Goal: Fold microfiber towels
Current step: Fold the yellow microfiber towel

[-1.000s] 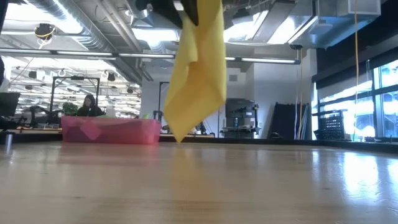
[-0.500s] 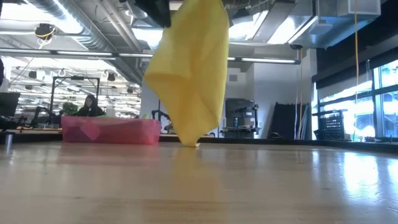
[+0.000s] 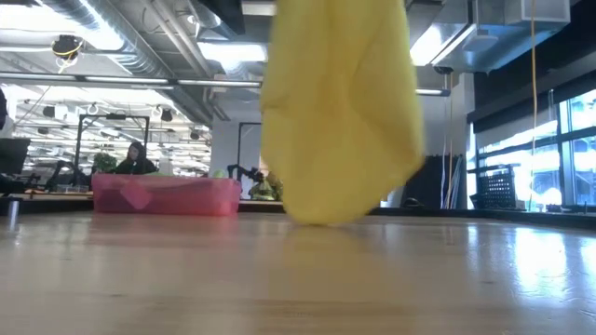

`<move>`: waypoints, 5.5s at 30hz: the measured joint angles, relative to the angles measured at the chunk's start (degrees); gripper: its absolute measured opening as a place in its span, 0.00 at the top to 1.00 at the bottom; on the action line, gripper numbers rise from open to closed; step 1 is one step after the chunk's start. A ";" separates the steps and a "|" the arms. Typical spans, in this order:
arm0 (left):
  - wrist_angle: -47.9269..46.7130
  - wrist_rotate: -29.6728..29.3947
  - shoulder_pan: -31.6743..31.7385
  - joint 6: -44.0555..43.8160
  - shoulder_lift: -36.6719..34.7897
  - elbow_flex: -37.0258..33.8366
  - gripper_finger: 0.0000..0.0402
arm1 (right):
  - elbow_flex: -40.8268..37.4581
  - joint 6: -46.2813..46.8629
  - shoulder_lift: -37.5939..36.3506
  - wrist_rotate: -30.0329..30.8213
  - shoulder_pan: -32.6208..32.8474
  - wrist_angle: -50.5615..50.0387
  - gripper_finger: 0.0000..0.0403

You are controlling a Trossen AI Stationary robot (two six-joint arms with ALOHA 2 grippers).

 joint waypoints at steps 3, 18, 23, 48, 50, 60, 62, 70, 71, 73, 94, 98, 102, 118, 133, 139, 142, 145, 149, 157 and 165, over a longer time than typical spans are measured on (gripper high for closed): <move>0.39 0.20 0.62 3.11 -0.35 0.00 1.00 | 0.00 -1.52 0.00 3.39 -0.46 -0.78 0.97; 2.00 2.70 7.99 24.33 -0.27 0.00 1.00 | -0.01 -10.27 1.70 38.88 -2.76 -0.94 0.97; 2.63 7.57 10.60 28.78 -2.84 0.00 1.00 | 1.57 -3.23 1.27 35.77 -1.23 7.81 0.97; 2.22 16.83 11.35 27.77 -11.51 -0.15 1.00 | -12.95 16.79 7.17 29.18 15.76 12.01 0.48; 2.17 16.81 11.19 26.67 -11.61 -1.05 1.00 | -12.03 16.59 7.19 28.60 14.90 9.16 0.44; 1.92 16.59 7.00 13.75 -12.48 -9.44 0.99 | -9.47 10.48 6.99 8.72 11.39 0.66 0.42; 2.32 16.49 6.20 10.50 -12.48 -11.89 1.00 | -9.49 5.33 6.91 14.17 10.06 -5.92 0.43; 14.44 16.45 3.81 -5.57 -12.40 -29.52 1.00 | -11.19 -7.19 6.95 26.33 6.00 -23.91 0.46; 17.34 16.68 3.82 -7.37 -12.28 -32.33 1.00 | -12.25 -8.59 6.99 26.20 5.55 -23.85 0.46; 23.21 17.84 4.31 -10.97 -12.24 -37.55 1.00 | -14.49 -11.46 7.08 26.19 4.73 -24.10 0.46; 65.01 66.52 27.68 -10.81 -9.43 -64.37 0.66 | -27.50 -8.87 7.10 16.16 3.52 -23.00 0.56; 67.69 66.44 26.45 -6.78 -6.77 -63.75 0.66 | -27.50 -5.13 7.10 16.27 4.26 -21.84 0.58; 67.66 64.37 23.90 -3.92 -1.93 -62.77 0.66 | -27.50 0.25 7.10 16.29 4.95 -20.14 0.60; 73.25 63.27 19.75 -0.75 3.13 -61.79 0.66 | -27.50 13.91 7.08 16.82 9.51 -14.87 0.61; 77.16 57.41 15.64 0.64 2.85 -61.92 0.87 | -27.50 17.81 7.08 18.31 11.69 -13.92 0.61; 77.52 56.81 15.66 -2.35 -0.61 -61.92 0.99 | -27.50 14.47 7.08 18.49 11.67 -13.92 0.61; 77.47 56.37 15.68 -4.10 -3.53 -61.92 1.00 | -27.50 11.61 7.08 18.69 11.67 -13.92 0.61; 77.27 55.35 15.36 -6.19 -7.29 -61.92 1.00 | -27.50 9.08 7.08 20.50 11.52 -13.98 0.61; 78.07 54.68 14.15 -7.35 -13.54 -61.92 1.00 | -27.50 6.20 7.08 23.69 11.47 -13.60 0.61; 78.88 54.88 8.09 -8.14 -26.29 -61.90 1.00 | -22.32 -0.06 5.31 26.31 9.39 0.15 0.61; 78.87 42.06 0.75 -9.89 -32.84 -61.74 1.00 | -13.74 -12.87 5.17 28.98 6.16 6.02 0.60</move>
